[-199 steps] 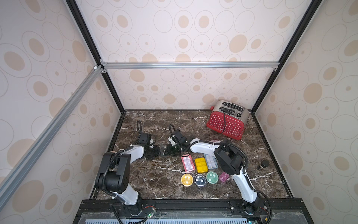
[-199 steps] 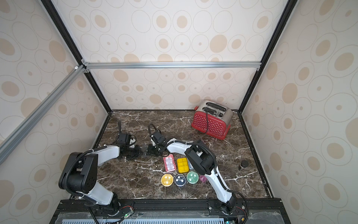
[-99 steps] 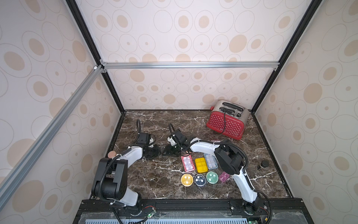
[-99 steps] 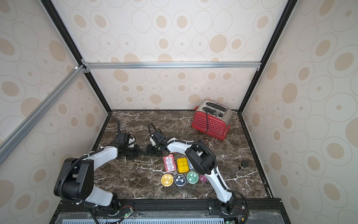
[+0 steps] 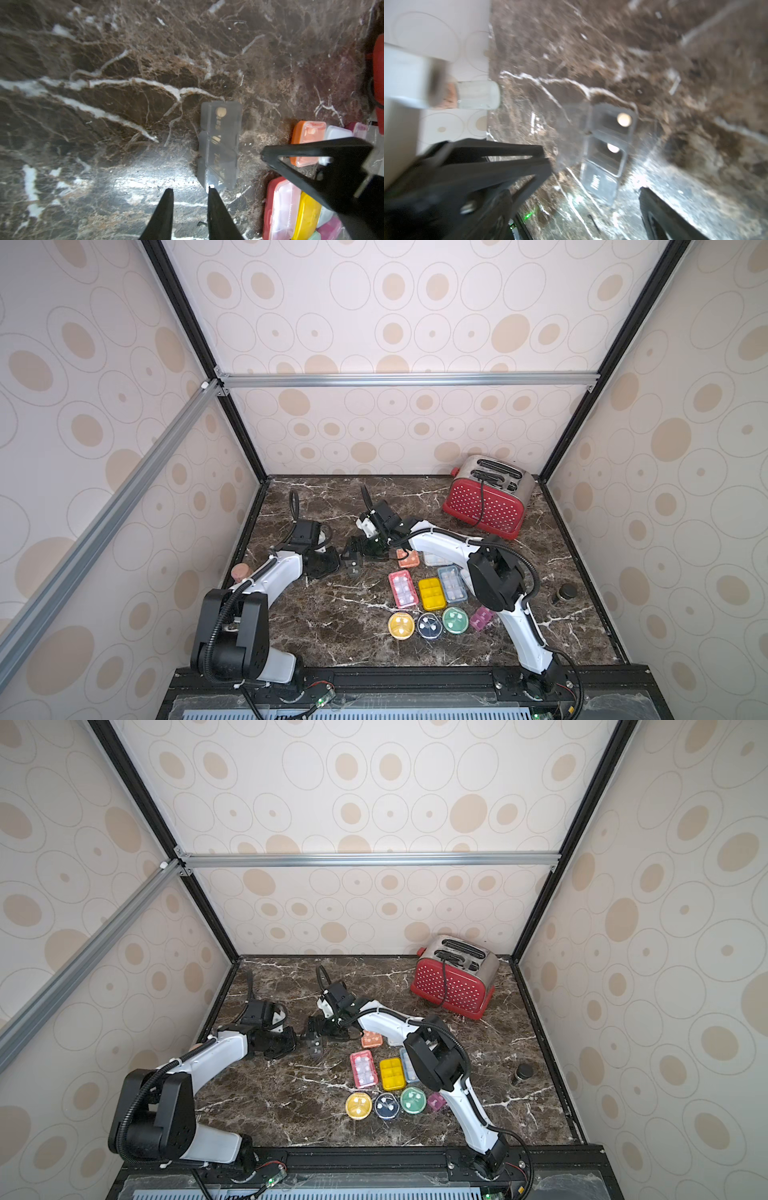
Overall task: Close pillboxes
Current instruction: Close the lid on the pillbox.
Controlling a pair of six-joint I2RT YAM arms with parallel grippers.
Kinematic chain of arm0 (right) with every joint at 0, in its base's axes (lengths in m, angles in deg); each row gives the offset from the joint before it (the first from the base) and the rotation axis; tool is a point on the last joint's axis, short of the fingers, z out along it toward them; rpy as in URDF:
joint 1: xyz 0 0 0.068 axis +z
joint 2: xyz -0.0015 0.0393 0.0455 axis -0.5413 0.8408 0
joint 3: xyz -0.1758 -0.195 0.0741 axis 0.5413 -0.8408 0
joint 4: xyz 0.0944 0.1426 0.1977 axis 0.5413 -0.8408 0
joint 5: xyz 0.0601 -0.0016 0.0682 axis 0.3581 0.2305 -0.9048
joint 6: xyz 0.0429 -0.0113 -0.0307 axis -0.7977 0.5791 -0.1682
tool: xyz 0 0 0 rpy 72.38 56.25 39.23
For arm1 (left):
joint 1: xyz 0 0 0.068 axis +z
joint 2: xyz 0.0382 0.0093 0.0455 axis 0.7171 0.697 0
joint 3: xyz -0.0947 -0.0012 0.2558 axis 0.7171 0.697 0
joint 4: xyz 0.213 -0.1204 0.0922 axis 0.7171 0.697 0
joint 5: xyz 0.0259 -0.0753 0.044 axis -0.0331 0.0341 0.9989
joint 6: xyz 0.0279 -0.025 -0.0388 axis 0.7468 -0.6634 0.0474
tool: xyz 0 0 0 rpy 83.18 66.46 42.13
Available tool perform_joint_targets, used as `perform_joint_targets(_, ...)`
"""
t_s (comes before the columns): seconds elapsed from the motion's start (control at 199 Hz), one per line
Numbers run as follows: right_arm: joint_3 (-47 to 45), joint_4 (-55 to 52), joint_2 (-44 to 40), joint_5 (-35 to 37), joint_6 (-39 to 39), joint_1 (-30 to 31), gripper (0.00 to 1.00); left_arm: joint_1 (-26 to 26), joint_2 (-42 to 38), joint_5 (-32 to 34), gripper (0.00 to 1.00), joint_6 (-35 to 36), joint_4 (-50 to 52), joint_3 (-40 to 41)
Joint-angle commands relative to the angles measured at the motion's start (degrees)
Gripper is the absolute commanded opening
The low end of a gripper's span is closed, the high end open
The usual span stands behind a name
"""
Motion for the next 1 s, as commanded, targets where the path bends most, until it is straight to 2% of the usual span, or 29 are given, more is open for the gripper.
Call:
perform_joint_targets(0.0,4.4,-6.1,3.4,-0.3,3.1,0.1,0.97,0.5,1.0,3.7,0.29,1.6,2.1,-2.5)
perform_joint_targets(0.196,7.4,-8.2,6.1,-0.4,3.0,0.2,0.91,2.0,0.8,6.8,0.31,2.2,3.6,-3.0)
perform_joint_targets(0.487,7.8,-7.9,7.9,-1.3,2.3,0.2,0.88,2.7,1.3,5.5,0.35,1.8,2.4,-1.8)
perform_joint_targets(0.562,7.7,-7.6,8.3,-1.3,1.9,0.2,0.84,2.7,1.6,4.9,0.35,1.8,1.9,-1.7)
perform_joint_targets(0.693,7.2,-6.4,8.3,-0.9,0.8,0.1,0.69,2.7,1.8,3.3,0.35,1.5,0.7,-1.3)
perform_joint_targets(0.999,7.4,-5.8,8.8,-1.4,0.3,0.1,0.55,2.6,4.1,-0.9,0.35,1.0,-2.2,-1.0)
